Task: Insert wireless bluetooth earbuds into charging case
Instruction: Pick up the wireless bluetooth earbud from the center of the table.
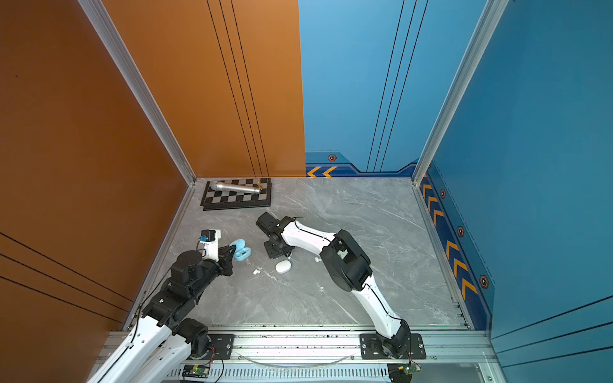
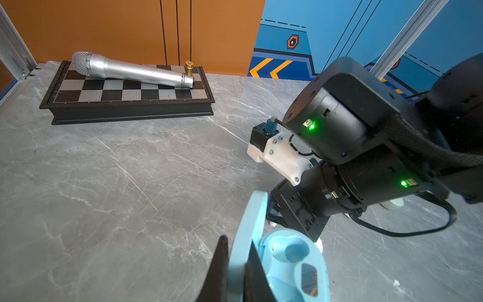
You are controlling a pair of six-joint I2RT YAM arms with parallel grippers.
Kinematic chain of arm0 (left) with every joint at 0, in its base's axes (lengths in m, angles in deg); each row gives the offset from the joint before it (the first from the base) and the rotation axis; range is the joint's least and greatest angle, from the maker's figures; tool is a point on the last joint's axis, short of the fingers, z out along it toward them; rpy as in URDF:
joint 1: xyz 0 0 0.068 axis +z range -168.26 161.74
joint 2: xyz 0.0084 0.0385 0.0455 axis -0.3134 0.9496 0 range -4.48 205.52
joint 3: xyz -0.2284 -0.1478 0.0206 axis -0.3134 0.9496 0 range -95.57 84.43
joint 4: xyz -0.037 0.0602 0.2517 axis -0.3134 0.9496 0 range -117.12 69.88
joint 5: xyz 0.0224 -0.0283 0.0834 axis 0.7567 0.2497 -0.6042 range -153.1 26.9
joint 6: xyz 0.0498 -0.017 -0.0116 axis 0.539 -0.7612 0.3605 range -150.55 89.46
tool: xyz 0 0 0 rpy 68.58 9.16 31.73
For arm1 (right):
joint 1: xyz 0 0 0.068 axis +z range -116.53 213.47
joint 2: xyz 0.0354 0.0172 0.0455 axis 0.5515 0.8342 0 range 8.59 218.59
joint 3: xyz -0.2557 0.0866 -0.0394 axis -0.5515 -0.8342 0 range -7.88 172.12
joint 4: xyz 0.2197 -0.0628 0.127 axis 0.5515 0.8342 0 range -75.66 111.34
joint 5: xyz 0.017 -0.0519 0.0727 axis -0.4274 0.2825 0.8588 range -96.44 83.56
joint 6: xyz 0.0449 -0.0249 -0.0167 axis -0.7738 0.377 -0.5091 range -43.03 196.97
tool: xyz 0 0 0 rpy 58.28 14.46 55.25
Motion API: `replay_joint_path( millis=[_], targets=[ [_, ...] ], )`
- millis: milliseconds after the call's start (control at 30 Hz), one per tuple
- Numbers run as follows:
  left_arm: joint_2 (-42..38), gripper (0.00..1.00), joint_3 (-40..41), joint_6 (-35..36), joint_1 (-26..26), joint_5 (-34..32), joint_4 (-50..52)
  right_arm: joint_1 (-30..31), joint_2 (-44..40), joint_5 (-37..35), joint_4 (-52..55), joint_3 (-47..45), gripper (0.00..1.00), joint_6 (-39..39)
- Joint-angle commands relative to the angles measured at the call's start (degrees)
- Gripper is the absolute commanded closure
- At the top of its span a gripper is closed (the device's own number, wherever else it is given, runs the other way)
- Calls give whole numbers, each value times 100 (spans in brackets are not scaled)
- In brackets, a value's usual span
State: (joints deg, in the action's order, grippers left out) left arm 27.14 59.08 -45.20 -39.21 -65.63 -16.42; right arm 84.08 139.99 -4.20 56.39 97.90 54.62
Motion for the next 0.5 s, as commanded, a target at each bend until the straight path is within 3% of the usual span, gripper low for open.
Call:
replay_joint_path(
  millis=[0, 467],
  targets=[
    [18, 100, 51, -29, 71, 129, -182, 55, 172, -119, 265, 101, 81, 21],
    [147, 100, -5, 271, 74, 311, -190, -55, -157, -127, 280, 171, 92, -214]
  ],
)
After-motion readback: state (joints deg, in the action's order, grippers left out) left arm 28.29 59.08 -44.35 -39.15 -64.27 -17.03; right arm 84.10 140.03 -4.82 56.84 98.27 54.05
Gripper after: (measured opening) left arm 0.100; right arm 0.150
